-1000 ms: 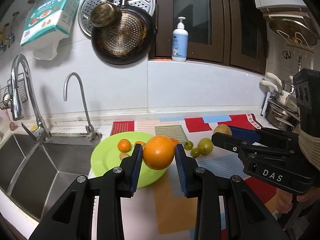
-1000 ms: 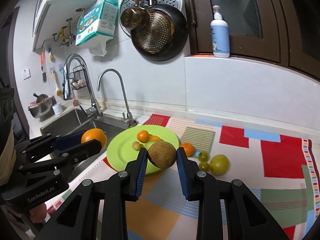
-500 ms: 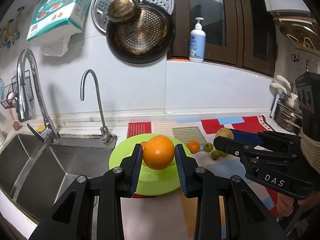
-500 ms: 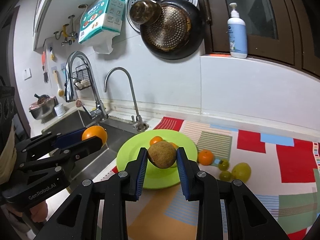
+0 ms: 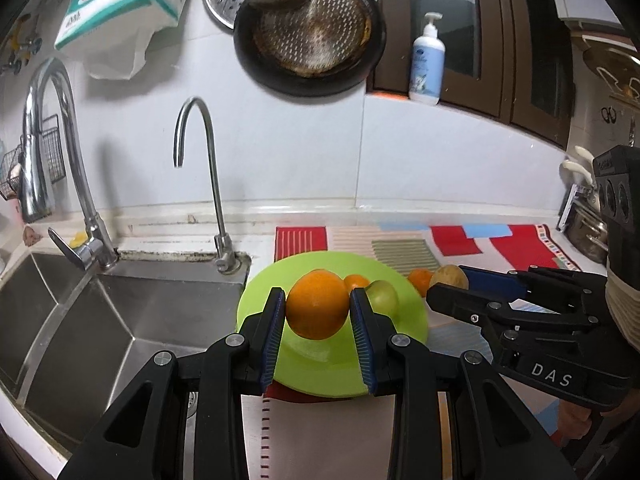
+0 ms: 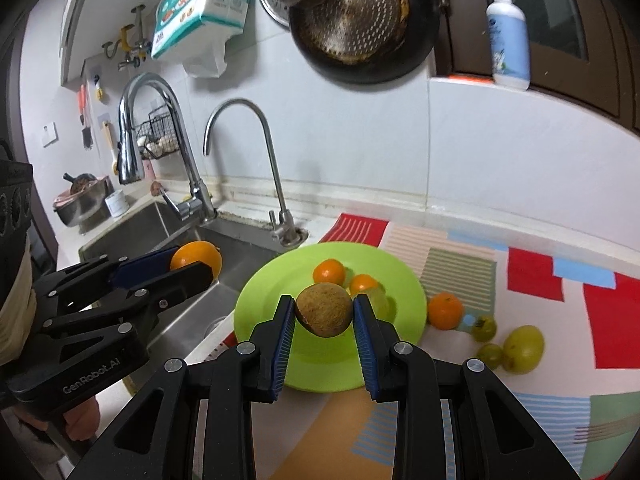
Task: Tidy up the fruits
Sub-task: 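Lower the orange and kiwi onto the plate and open both tools, then lift both open tools away from the plate back over the fruits, then grasp a small green tomato with the left tool while the right tool grasps the large yellow-green citrus, then carry the green tomato and the large citrus toward the plate with both tools, then lower the tomato and citrus onto the plate and open both tools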
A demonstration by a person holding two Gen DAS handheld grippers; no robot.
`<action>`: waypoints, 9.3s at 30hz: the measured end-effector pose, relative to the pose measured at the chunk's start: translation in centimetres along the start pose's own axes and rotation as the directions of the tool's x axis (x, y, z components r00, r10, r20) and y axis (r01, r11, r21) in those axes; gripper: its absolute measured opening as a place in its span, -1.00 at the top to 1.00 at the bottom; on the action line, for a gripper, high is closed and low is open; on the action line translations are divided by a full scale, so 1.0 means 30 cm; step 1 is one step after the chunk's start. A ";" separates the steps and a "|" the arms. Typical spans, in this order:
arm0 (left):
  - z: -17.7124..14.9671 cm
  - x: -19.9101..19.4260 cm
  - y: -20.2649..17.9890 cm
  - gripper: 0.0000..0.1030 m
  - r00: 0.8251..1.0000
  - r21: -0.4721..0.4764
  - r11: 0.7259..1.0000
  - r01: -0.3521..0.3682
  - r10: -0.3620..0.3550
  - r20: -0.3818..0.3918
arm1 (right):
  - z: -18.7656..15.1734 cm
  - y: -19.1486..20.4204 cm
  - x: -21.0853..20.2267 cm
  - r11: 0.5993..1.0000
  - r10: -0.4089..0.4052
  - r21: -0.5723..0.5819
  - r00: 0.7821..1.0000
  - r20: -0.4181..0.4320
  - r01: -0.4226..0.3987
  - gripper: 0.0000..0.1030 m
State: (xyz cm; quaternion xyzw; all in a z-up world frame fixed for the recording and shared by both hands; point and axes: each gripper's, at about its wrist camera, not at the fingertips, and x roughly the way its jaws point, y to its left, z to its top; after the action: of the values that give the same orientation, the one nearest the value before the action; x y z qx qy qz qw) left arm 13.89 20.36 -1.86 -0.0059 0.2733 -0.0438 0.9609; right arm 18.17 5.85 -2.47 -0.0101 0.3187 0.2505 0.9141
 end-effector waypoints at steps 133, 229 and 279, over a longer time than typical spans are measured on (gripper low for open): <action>-0.064 0.548 -0.614 0.28 0.920 0.310 0.887 0.342 -0.250 -0.301 | -0.153 -0.629 0.131 0.989 -0.043 -0.148 0.970 -0.241 0.007 -0.12; -0.032 -0.110 -0.101 0.45 0.998 0.037 0.998 0.057 -0.055 -0.041 | -0.079 -0.030 -0.204 0.997 -0.040 0.074 0.999 0.029 0.037 -0.02; -0.029 0.174 0.054 -0.56 0.990 0.033 0.999 -0.026 0.030 -0.138 | -0.042 -0.074 0.122 0.984 -0.150 0.082 0.986 -0.075 0.156 -0.47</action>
State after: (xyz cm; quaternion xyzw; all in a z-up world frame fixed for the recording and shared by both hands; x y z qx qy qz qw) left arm 17.98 21.53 -5.39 0.0158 0.3385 -0.0349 0.9402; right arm 20.94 5.34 -5.92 -0.0030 0.3590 0.1651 0.9186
